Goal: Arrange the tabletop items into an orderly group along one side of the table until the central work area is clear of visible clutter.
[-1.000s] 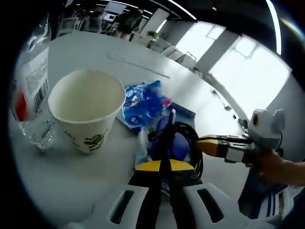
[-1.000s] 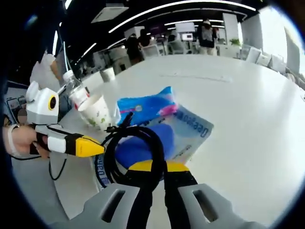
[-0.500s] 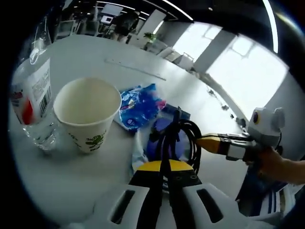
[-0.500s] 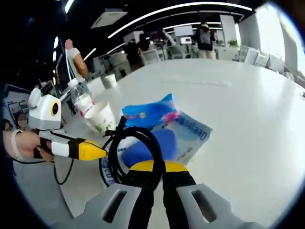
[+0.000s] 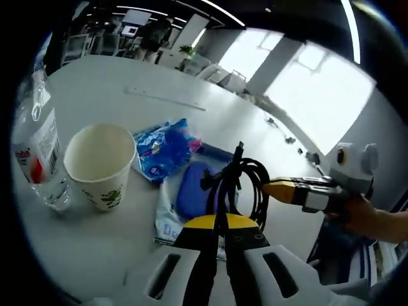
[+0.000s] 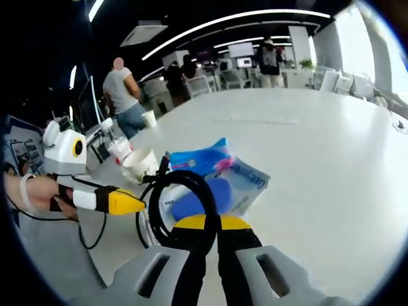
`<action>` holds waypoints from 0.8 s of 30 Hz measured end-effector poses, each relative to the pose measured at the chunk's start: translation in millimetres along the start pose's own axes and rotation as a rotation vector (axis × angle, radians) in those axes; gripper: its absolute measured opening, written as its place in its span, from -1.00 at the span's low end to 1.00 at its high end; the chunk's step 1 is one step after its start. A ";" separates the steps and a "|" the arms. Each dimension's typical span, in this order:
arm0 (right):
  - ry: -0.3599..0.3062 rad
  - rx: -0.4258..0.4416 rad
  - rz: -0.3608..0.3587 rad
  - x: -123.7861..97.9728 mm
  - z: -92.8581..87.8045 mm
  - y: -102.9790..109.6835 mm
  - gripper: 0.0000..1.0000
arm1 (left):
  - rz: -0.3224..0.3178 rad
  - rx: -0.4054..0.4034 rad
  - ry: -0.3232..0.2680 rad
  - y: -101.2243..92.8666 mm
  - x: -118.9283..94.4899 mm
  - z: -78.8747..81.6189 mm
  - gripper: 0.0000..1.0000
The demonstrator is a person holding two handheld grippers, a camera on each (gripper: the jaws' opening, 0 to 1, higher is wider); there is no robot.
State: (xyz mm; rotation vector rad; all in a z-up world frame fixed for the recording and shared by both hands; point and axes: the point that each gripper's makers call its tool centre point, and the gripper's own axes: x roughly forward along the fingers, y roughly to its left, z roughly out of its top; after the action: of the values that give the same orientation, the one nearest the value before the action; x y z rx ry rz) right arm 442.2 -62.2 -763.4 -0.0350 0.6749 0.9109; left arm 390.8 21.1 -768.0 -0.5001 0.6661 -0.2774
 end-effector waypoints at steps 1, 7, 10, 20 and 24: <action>0.000 0.003 -0.005 -2.3 -0.8 -1.3 -0.98 | -0.005 0.001 0.004 -2.2 1.0 -0.8 -1.00; -0.014 0.012 -0.025 -16.7 -2.1 -6.4 -0.98 | -0.023 0.013 0.014 -14.5 4.8 -2.7 -1.00; -0.020 0.022 -0.037 -24.9 -4.3 -10.8 -0.98 | -0.034 0.024 0.020 -23.7 6.0 -2.7 -1.00; -0.045 0.058 -0.093 -56.2 -11.5 -30.2 -0.98 | -0.100 0.093 0.069 -56.6 19.1 -7.6 -1.00; -0.054 0.078 -0.121 -70.0 -16.3 -39.5 -0.98 | -0.125 0.115 0.089 -69.8 25.9 -9.9 -1.00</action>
State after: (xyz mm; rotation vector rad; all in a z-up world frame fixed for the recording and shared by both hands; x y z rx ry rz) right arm 433.2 -142.1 -747.4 0.0177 0.6508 0.7662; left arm 397.9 -51.9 -751.5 -0.4214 0.7018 -0.4550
